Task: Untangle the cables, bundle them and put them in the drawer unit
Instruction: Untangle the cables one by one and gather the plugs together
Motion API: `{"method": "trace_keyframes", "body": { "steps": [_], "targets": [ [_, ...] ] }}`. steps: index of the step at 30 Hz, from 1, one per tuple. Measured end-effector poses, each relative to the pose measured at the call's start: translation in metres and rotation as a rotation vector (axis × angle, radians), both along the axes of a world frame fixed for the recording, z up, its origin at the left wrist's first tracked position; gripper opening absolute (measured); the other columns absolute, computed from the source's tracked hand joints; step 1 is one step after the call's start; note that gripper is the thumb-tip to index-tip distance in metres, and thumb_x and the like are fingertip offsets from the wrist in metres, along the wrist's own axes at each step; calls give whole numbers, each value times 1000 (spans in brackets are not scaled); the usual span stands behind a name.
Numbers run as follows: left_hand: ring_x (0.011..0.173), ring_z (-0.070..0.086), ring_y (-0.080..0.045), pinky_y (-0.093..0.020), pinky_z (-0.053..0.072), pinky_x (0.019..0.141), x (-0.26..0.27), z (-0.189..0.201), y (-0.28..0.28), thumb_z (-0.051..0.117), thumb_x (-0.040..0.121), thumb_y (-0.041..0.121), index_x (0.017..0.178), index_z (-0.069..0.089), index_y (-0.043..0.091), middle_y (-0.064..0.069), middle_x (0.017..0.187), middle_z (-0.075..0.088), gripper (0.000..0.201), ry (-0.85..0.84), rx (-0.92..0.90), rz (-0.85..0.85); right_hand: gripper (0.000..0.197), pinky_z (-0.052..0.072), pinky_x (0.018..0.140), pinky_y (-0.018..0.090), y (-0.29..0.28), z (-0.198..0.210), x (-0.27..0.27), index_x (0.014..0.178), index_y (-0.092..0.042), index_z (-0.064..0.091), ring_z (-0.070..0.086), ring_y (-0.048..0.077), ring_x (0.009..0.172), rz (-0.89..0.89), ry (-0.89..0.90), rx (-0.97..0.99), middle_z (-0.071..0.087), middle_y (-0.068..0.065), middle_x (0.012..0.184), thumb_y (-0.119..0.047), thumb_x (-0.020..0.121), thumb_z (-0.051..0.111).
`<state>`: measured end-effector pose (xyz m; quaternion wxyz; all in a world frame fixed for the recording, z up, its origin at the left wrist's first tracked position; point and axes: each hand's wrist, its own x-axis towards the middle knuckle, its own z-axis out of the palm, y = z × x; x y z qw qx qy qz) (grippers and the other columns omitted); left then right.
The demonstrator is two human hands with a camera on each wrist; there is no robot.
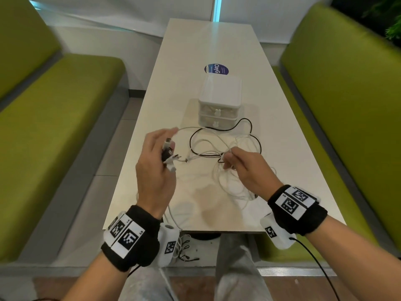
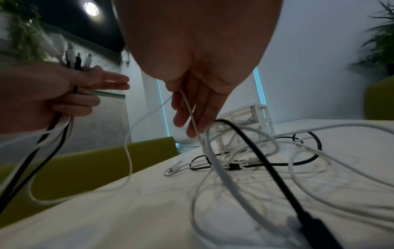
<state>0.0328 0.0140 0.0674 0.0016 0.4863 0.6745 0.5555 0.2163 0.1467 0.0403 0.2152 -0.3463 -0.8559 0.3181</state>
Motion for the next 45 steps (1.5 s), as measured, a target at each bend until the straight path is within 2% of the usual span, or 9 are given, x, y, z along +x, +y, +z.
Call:
{"method": "trace_keyframes", "body": {
  "steps": [4, 13, 16, 19, 23, 25, 32, 37, 45],
  "targets": [
    [73, 55, 9, -6, 36, 63, 8, -8, 2, 50, 89, -11, 97, 67, 16, 14, 85, 63, 32, -12, -140, -141, 26, 58, 74, 38, -4, 15, -4, 89, -9, 65, 67, 18, 73, -74, 208, -137, 70, -1, 73, -23, 102, 47],
    [97, 64, -3, -21, 48, 87, 20, -17, 4, 47, 96, -4, 93, 70, 19, 9, 96, 71, 33, -271, -216, -256, 26, 61, 64, 41, -24, 41, -4, 88, 0, 66, 71, 29, 66, -51, 343, -392, 64, 18, 74, -18, 99, 52],
    [68, 59, 9, -7, 41, 65, 19, -9, -2, 45, 101, 6, 91, 69, 9, 21, 71, 64, 26, -435, -176, -243, 24, 61, 64, 39, -31, 42, 4, 91, 5, 66, 72, 33, 67, 80, 237, -594, 64, 22, 72, -14, 98, 54],
    [50, 49, 8, -12, 30, 55, 16, 0, -6, 42, 103, 22, 91, 66, 6, 25, 50, 51, 32, -477, -170, -245, 22, 60, 68, 37, -37, 33, 13, 92, 0, 70, 73, 26, 72, 264, -103, -682, 71, 21, 81, -17, 97, 58],
    [46, 44, 6, -18, 26, 54, 16, 8, -12, 41, 103, 26, 86, 64, 8, 23, 48, 48, 35, -511, -160, -265, 30, 53, 72, 27, -40, 18, 20, 85, -15, 73, 68, 11, 72, 437, -727, -408, 71, -5, 76, -39, 95, 57],
    [43, 32, -1, -21, 21, 49, 15, 9, -15, 41, 102, 31, 84, 64, 11, 18, 48, 41, 35, -546, -140, -286, 38, 49, 73, 29, -38, 13, 22, 89, -15, 72, 60, 12, 71, 379, -899, -228, 68, -5, 78, -47, 94, 53],
    [45, 17, -10, -22, 15, 42, 9, 16, -24, 39, 102, 36, 75, 67, 16, -12, 61, 22, 44, -689, -105, -299, 27, 42, 75, 27, -45, 17, 3, 117, -25, 60, 57, 13, 91, 121, -582, -8, 64, -6, 98, -39, 95, 53],
    [39, 28, -5, -20, 19, 40, 6, 24, -30, 39, 91, 51, 65, 63, 8, -5, 53, 41, 56, -732, -73, -301, 45, 50, 86, 43, -63, 1, -28, 136, -21, 41, 59, 28, 105, 151, -586, 57, 47, 3, 128, -31, 95, 56],
    [44, 38, -16, -27, 41, 47, -2, 21, -35, 30, 94, 55, 59, 62, 15, 2, 47, 45, 63, -681, -119, -297, 19, 46, 77, 30, -60, -6, -30, 103, -17, 68, 62, 23, 96, 324, -721, -29, 68, 5, 104, -22, 95, 52]
  ]
}}
